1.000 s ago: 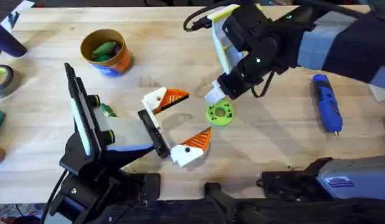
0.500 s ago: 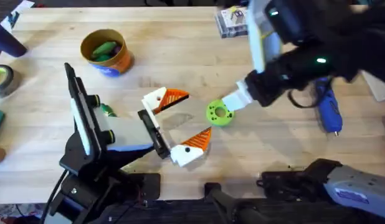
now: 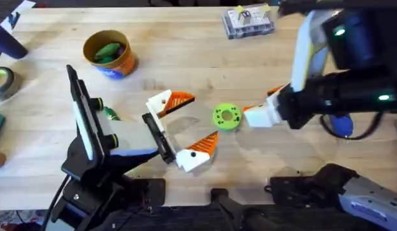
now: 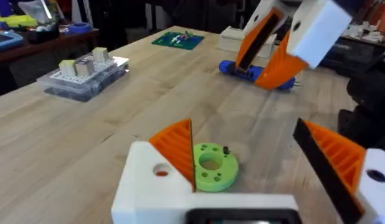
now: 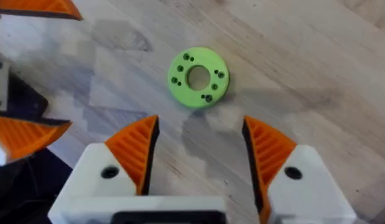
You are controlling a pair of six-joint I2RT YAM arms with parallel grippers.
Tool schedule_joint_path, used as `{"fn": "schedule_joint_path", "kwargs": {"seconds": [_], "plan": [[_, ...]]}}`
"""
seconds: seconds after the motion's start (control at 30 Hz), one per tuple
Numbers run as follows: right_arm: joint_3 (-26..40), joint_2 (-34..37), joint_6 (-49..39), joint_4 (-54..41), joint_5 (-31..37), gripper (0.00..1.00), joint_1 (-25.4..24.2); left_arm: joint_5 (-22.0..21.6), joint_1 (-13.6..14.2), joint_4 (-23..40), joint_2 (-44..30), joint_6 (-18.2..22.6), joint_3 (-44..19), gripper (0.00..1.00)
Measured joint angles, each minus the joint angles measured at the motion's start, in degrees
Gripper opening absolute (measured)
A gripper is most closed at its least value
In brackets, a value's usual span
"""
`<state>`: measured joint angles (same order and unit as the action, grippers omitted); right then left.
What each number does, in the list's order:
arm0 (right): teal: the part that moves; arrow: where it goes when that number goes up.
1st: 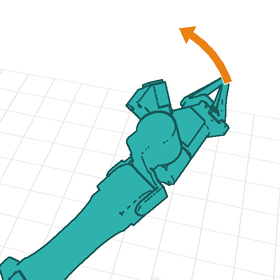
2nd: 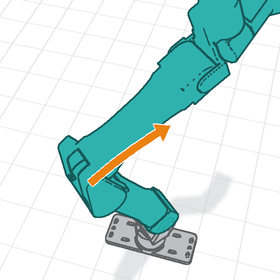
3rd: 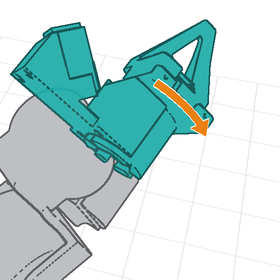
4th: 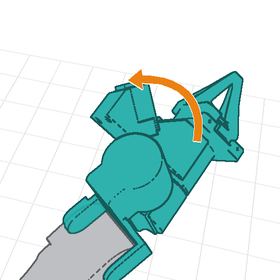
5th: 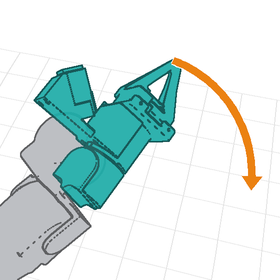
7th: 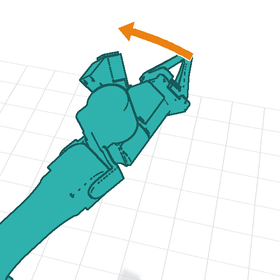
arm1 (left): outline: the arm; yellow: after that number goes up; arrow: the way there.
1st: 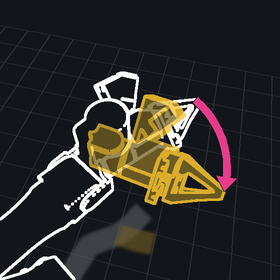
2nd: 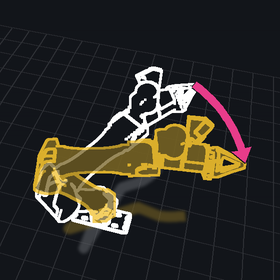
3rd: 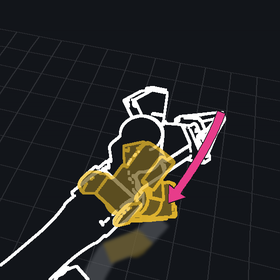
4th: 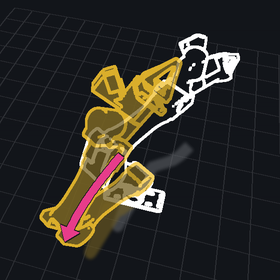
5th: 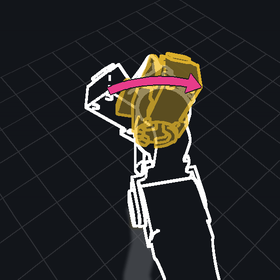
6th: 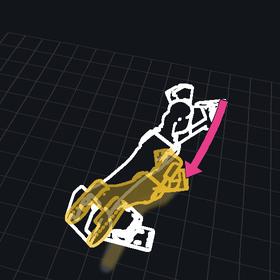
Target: Pick up the gripper from the table and insert it into the empty holder that is missing its gripper. Then pick up a screw, insert it into the mounting hole, and use the screwdriver to tighten it. Finally, clean up the table by picking up the vegetable and placing it into the bucket.
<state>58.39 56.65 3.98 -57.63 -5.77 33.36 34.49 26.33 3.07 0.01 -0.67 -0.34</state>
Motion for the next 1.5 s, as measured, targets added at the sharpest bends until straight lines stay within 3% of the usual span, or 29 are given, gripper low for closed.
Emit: {"fn": "schedule_joint_path", "kwargs": {"seconds": [0.2, 0.53, 0.77, 0.83, 0.9, 0.97, 1.5], "plan": [[-6.66, 4.63, 3.16, 6.75, 0.31, 0.789, 0.31, -0.01, 0.0, -0.01, 0.0, 0.01, 0.0, 0.99], [-7.28, 18.16, 4.02, 12.61, 8.41, 0.789, 7.79, 0.0, 0.0, 0.0, 0.0, 0.01, 0.0, 0.99], [-7.31, 25.27, 4.19, 14.94, 10.61, 0.788, 8.63, -0.01, 0.0, 0.0, -0.01, 0.01, 0.0, 0.99], [-7.32, 25.92, 4.18, 15.73, 10.75, 0.667, 8.63, -0.01, 0.0, 0.0, 0.0, 0.01, 0.0, 0.99], [-7.32, 26.04, 4.47, 16.09, 10.8, 0.448, 8.63, -0.01, 0.0, 0.0, -0.01, 0.01, 0.0, 0.99], [-7.32, 26.02, 4.65, 16.07, 10.88, 0.368, 8.63, -0.01, 0.0, 0.0, -0.01, 0.01, 0.0, 0.99], [-7.32, 26.07, 5.1, 14.74, 10.46, 0.15, 8.63, -0.01, 0.0, 0.0, 0.0, 0.0, 0.0, 0.99]]}}
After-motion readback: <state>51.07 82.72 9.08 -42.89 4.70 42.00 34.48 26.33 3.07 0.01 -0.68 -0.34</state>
